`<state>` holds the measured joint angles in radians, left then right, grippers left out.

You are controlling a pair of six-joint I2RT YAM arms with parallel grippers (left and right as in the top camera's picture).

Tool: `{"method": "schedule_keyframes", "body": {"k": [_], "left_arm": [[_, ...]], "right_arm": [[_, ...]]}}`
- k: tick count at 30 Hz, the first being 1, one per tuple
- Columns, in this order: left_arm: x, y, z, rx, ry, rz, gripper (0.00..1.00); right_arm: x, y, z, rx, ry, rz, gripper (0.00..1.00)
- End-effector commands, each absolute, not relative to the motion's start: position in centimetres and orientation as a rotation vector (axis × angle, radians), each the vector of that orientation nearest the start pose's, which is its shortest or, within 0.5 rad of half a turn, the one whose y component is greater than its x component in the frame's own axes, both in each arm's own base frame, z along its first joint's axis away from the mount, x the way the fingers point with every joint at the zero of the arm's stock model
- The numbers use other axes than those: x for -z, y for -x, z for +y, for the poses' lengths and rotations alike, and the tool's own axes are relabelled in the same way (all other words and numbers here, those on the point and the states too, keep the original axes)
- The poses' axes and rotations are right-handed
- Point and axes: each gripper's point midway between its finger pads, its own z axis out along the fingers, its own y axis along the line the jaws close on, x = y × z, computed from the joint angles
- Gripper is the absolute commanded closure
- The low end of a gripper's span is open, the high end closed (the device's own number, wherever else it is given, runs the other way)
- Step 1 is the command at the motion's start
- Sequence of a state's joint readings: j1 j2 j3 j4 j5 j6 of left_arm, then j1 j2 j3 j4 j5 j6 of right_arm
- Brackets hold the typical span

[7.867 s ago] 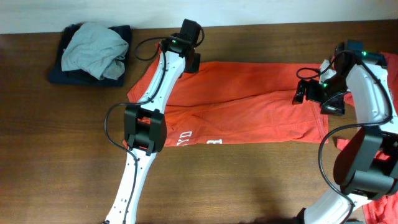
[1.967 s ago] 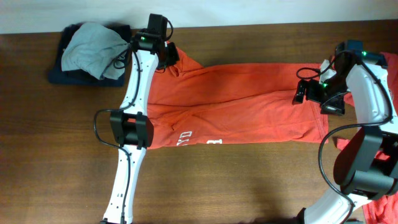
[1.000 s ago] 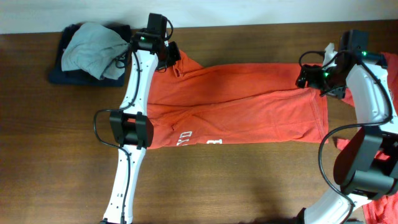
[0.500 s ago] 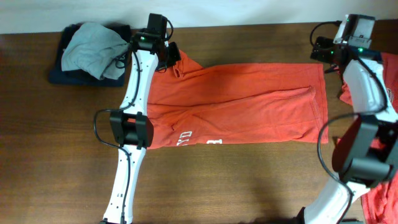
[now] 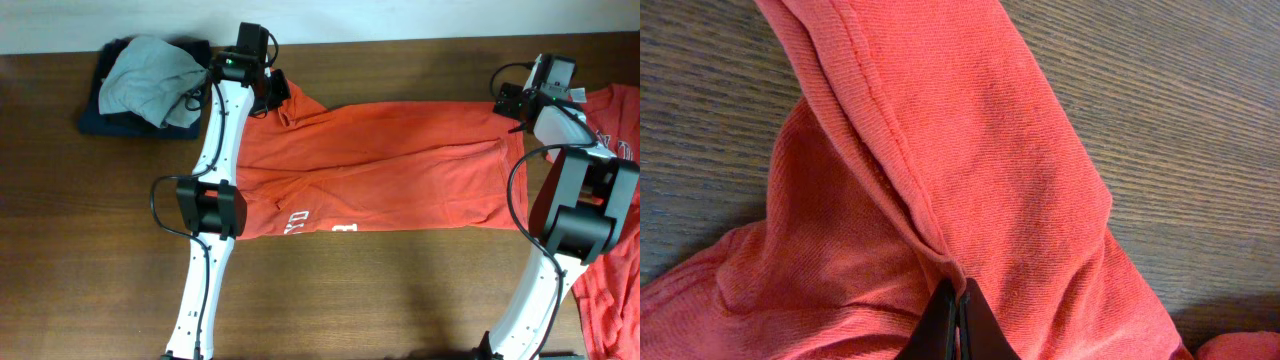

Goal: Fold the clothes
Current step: 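Grasp the shirt's top-right corner with the right gripper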

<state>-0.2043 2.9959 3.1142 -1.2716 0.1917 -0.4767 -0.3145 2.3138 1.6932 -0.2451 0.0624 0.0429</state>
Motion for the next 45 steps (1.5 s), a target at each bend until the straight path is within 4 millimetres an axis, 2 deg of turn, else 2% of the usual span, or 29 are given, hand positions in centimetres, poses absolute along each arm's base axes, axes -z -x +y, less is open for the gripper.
{"method": "schedule_keyframes", "body": {"k": [1, 8, 16, 20, 21, 23, 24, 25, 26, 30, 35, 40, 45], "left_arm": [[-2.1, -59.8, -15.5, 0.449, 0.293, 2.749, 0.98], [-2.0, -59.8, -15.5, 0.449, 0.293, 2.75, 0.98], [-2.1, -59.8, -15.5, 0.449, 0.293, 2.748, 0.99], [-2.2, -60.0, -15.6, 0.452, 0.291, 2.741, 0.99], [-2.2, -60.1, -15.6, 0.452, 0.291, 2.737, 0.99], [-2.2, -60.1, -15.6, 0.452, 0.291, 2.736, 0.99], [-2.2, -60.1, -15.6, 0.452, 0.291, 2.737, 0.99], [-2.2, -60.1, -15.6, 0.452, 0.291, 2.737, 0.99], [-2.2, -60.1, -15.6, 0.452, 0.291, 2.737, 0.99], [-2.4, -60.4, -15.6, 0.456, 0.287, 2.722, 0.99], [-3.6, -60.9, -15.7, 0.467, 0.278, 2.688, 0.99], [-6.2, -61.3, -15.4, 0.436, 0.235, 2.641, 0.99], [-8.5, -60.9, -15.1, 0.416, 0.208, 2.628, 0.99]], "right_arm": [[-1.5, -56.1, -20.0, 0.191, -0.466, 2.405, 0.15], [0.2, -56.3, -18.4, 0.078, -0.433, 2.435, 0.17], [0.8, -55.6, -17.9, 0.052, -0.434, 2.477, 0.33], [1.2, -55.1, -17.7, 0.047, -0.439, 2.504, 0.5], [1.3, -54.9, -17.7, 0.047, -0.431, 2.511, 0.6], [1.2, -55.0, -17.2, 0.019, -0.408, 2.514, 0.64], [1.2, -55.1, -16.9, 0.001, -0.387, 2.516, 0.7], [1.0, -55.2, -16.8, -0.01, -0.379, 2.519, 0.8], [0.8, -55.2, -16.7, -0.011, -0.378, 2.522, 0.96], [-0.3, -55.8, -16.9, -0.009, -0.375, 2.514, 0.96], [-2.0, -56.6, -16.7, -0.04, -0.362, 2.502, 0.96], [-4.4, -57.1, -16.9, -0.039, -0.362, 2.502, 0.96], [-6.5, -56.8, -16.8, -0.047, -0.37, 2.533, 0.96]]}}
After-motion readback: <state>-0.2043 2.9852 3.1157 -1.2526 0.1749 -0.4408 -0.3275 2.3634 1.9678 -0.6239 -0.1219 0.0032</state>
